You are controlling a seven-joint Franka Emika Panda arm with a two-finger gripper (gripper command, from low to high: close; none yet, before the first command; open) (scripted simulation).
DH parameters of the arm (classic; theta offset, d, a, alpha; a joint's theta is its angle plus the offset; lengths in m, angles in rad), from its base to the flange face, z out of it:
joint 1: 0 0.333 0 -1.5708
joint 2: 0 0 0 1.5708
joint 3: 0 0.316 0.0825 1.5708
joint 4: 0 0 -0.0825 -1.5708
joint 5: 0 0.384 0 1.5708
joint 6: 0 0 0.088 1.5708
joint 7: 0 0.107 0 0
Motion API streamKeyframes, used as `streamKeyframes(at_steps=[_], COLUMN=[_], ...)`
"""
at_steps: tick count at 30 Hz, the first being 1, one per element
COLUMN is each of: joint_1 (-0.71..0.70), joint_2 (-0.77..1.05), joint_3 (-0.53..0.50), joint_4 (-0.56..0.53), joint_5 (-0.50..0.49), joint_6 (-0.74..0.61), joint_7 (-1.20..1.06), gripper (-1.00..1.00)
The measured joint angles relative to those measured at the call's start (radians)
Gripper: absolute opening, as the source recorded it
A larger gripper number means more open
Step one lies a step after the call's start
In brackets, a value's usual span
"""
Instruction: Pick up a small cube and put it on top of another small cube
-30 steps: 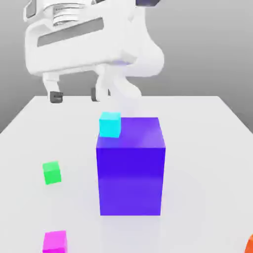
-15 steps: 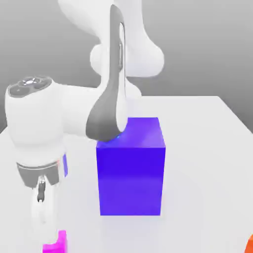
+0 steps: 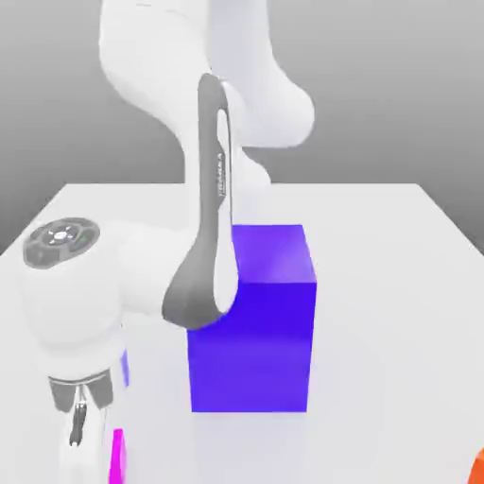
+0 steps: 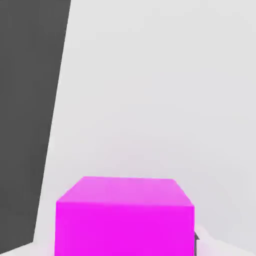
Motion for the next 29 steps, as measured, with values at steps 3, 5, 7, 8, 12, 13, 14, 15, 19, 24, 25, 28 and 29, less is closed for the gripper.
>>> streamKeyframes(at_steps=[3, 5, 7, 8, 12, 13, 14, 15, 19, 24, 25, 28, 29], joint_1=[-0.030, -0.049, -0.070, -0.091, -0.198, -0.220, -0.244, -0.272, -0.379, -0.361, -0.350, -0.342, -0.337], joint_2=[-0.096, -0.161, -0.226, -0.260, -0.395, -0.429, -0.463, -0.497, -0.572, -0.413, -0.376, -0.341, -0.341], joint_3=[-0.042, -0.077, -0.111, -0.126, -0.159, -0.161, -0.162, -0.164, -0.161, -0.170, -0.164, -0.152, -0.152], joint_4=[-0.091, -0.157, -0.224, -0.258, -0.392, -0.426, -0.459, -0.493, -0.596, -0.602, -0.601, -0.599, -0.599], joint_5=[0.020, 0.022, 0.012, 0.001, -0.073, -0.096, -0.120, -0.147, -0.223, -0.149, -0.114, -0.072, -0.072], joint_6=[-0.008, -0.008, -0.006, -0.005, 0.000, 0.001, 0.002, 0.002, 0.032, 0.194, 0.229, 0.261, 0.261], joint_7=[0.047, 0.091, 0.145, 0.176, 0.321, 0.361, 0.401, 0.442, 0.567, 0.526, 0.502, 0.473, 0.473], gripper=[-1.00, -1.00, -1.00, -1.00, -1.00, -1.00, -1.00, -1.00, -1.00, -1.00, -1.00, 1.00, 1.00])
